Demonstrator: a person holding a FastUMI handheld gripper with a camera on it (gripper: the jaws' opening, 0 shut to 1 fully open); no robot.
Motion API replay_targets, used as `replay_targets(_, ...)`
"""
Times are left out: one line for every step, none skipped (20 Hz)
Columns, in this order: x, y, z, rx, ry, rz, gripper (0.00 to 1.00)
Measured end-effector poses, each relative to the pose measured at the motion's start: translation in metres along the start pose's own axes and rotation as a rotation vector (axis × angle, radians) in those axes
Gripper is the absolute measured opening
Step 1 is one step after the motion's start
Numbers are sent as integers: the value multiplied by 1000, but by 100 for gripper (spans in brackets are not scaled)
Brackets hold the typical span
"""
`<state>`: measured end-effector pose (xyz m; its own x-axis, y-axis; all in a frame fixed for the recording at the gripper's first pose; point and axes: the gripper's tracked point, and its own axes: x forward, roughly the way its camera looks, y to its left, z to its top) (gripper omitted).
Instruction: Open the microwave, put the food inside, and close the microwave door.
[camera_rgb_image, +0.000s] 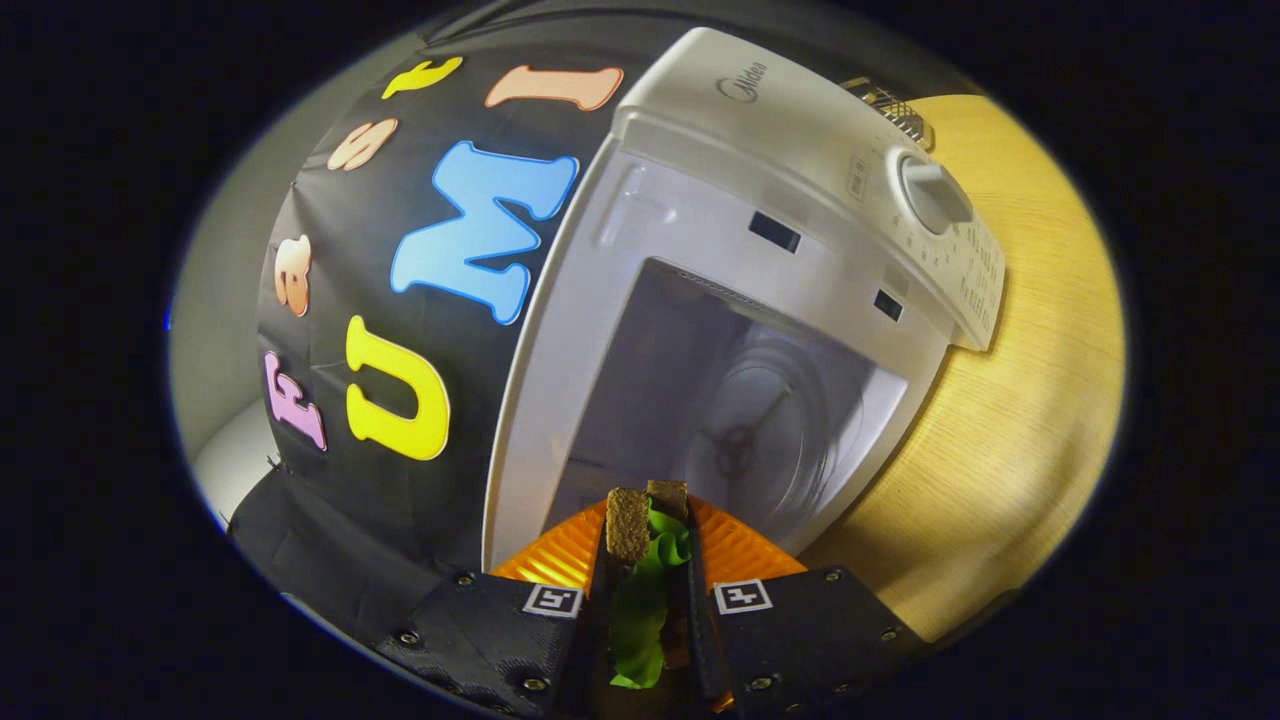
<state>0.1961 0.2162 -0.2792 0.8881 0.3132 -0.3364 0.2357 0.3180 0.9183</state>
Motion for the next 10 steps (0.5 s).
replay_targets(7, -2, 0, 12, -21, 2, 33)
replay_targets(14, -5, 1, 29, -39, 7, 33)
replay_targets(20, -8, 0, 50, -57, 9, 33)
replay_targets(27, -12, 1, 71, -77, 12, 33)
replay_targets(32, -16, 3, 90, -101, 8, 33)
replay_targets(38, -20, 5, 103, -124, 2, 33)
replay_targets(41, -24, 8, 117, -146, -5, 33)
replay_targets(44, -26, 9, 125, -160, -10, 33)
replay_targets(47, -28, 10, 117, -175, -18, 33)
replay_targets(50, -32, 13, 103, -192, -29, 33)
